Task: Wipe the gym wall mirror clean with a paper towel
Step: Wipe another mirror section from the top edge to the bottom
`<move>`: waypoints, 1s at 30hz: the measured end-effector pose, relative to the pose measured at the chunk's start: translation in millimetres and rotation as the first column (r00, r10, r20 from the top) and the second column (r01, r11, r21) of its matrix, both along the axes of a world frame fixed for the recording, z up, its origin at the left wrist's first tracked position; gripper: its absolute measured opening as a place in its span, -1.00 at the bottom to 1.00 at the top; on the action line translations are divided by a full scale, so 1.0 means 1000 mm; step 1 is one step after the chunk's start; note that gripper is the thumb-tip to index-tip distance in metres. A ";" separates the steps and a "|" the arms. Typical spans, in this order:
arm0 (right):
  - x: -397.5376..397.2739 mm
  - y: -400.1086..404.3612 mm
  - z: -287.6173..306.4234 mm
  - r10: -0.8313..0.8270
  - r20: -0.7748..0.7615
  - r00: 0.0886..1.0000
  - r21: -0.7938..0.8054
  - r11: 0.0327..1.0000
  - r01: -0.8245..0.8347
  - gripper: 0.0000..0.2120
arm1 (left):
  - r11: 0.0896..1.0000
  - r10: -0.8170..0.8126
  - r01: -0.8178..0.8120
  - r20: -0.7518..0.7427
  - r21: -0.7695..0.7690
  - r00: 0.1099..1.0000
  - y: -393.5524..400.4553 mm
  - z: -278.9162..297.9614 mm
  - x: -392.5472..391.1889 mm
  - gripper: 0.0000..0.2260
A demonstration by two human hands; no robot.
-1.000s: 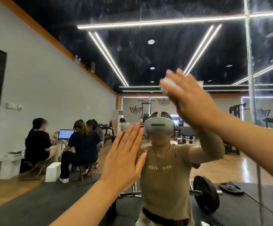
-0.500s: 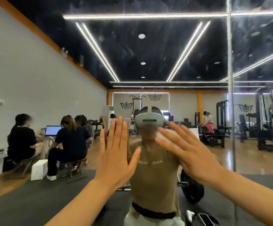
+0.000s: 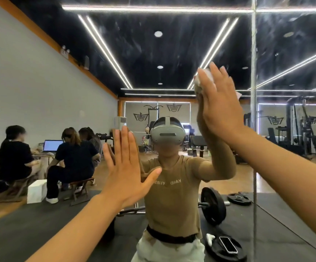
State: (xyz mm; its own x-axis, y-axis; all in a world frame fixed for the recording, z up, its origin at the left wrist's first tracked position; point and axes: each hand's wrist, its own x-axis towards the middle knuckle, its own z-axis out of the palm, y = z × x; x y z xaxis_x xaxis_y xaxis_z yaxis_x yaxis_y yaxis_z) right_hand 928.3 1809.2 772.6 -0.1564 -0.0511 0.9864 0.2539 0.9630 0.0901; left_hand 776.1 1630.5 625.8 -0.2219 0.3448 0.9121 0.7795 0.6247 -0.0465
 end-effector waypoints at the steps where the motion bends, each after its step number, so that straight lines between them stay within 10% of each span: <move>1: -0.007 -0.002 -0.001 0.006 -0.018 1.000 -0.010 1.000 -0.006 -0.43 | 1.000 0.000 0.000 0.010 -0.010 1.000 -0.001 0.001 0.001 -0.02; 16: 0.020 0.028 -0.207 -0.192 0.357 0.914 0.464 0.886 0.005 -0.27 | 0.990 -0.055 0.073 0.148 -0.120 0.987 -0.015 0.010 0.011 0.01; 27: -0.029 -0.021 -0.022 -0.030 -0.033 0.999 -0.155 0.988 0.024 -0.45 | 0.987 -0.034 0.053 0.122 -0.150 0.992 -0.018 0.009 0.007 -0.02; 30: -0.041 -0.026 -0.037 -0.020 -0.076 0.997 -0.119 0.993 0.011 -0.46 | 0.986 -0.032 0.050 0.118 -0.160 0.993 -0.021 0.010 0.009 -0.03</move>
